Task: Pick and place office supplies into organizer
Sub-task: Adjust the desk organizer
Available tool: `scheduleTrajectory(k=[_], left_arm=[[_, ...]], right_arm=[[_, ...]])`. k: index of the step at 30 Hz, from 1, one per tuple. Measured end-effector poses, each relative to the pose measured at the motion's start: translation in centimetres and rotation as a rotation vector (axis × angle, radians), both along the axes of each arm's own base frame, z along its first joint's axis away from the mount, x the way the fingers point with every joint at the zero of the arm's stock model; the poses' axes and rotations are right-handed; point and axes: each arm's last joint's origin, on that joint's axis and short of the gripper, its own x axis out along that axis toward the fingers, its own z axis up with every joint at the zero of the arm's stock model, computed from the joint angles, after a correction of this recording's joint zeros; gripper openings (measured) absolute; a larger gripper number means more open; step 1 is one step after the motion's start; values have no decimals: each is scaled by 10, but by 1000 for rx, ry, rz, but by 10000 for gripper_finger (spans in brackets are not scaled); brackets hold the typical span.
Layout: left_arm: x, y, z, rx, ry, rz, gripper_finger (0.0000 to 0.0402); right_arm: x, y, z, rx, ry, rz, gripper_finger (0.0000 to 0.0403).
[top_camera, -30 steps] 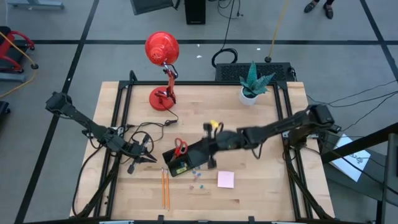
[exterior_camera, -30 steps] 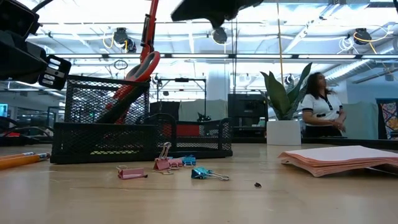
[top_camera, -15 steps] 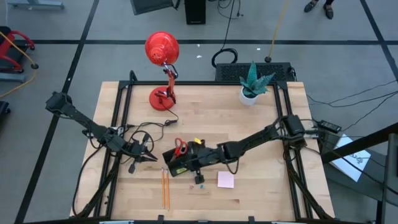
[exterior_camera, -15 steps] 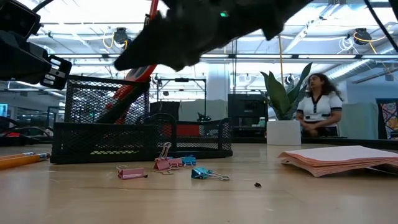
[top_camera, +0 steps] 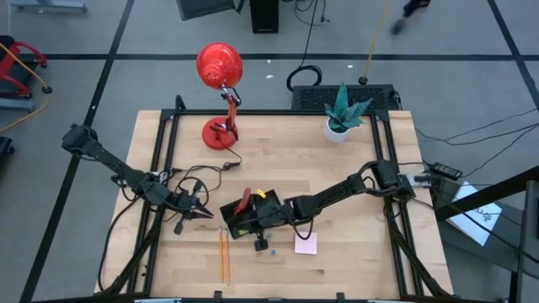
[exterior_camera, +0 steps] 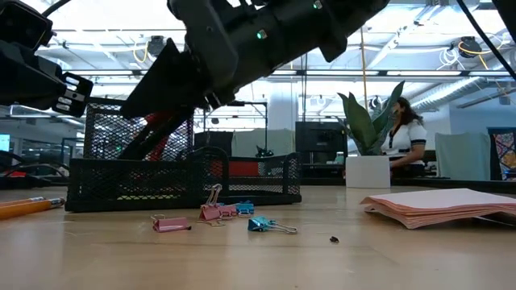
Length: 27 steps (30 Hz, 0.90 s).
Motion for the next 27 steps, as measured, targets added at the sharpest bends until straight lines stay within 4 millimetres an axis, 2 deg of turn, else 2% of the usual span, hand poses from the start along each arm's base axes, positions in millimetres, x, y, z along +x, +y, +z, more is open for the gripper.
scheduleTrajectory(k=[17,27], left_arm=[[-1,-3,3,-61,-11,4,31],[-1,-2,3,-89,-4,33,31]], right_arm=[[5,-22,0,-22,-1,-69,0],[8,-31,4,-63,-59,-150,0]])
